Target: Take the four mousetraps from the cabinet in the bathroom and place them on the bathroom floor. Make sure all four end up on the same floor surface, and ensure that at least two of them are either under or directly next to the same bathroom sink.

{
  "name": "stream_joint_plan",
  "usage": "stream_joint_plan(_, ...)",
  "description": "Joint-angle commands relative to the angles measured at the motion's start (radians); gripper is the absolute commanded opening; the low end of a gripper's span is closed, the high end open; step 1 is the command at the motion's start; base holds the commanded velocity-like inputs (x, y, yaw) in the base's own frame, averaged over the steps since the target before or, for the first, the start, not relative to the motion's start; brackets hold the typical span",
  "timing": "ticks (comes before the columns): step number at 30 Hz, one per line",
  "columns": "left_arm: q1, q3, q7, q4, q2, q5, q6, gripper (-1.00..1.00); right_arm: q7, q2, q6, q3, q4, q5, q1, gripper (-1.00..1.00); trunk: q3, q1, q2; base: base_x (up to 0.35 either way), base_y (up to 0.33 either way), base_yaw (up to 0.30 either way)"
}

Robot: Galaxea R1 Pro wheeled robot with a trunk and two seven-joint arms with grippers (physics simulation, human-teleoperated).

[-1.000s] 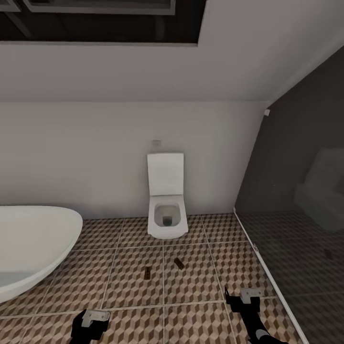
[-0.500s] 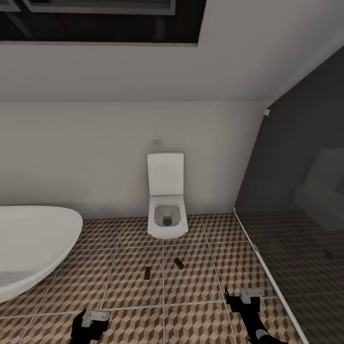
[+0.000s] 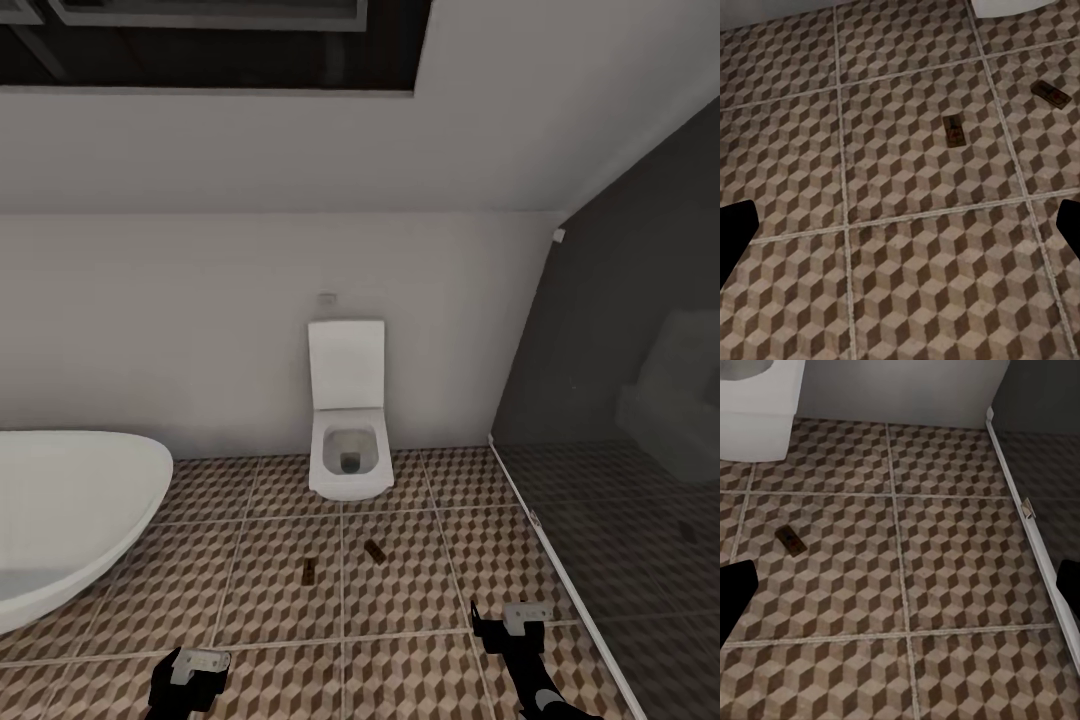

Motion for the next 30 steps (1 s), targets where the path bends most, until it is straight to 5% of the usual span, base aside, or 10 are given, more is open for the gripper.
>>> stream_joint_plan(1, -0.002, -0.008, 0.001, 0.003, -0.001, 0.005, -0.005, 1.00, -0.002, 0.000, -0.002, 0.009, 0.001, -0.008, -0.001, 1.00, -0.002, 0.001, -0.002, 0.000, 0.000, 0.000)
stream_joint_plan(18, -0.002, -0.008, 0.003, 0.003, 0.001, 0.005, -0.005, 1.00, -0.002, 0.010, 0.002, 0.009, 0.001, -0.008, 0.005, 1.00, -0.002, 0.001, -0.002, 0.000, 0.000, 0.000)
stream_joint_plan(30, -0.001, -0.008, 0.005, 0.003, 0.001, 0.005, 0.041, 1.00, -0.002, 0.041, 0.002, 0.009, 0.002, -0.008, 0.077, 1.00, -0.002, 0.001, -0.002, 0.000, 0.000, 0.000)
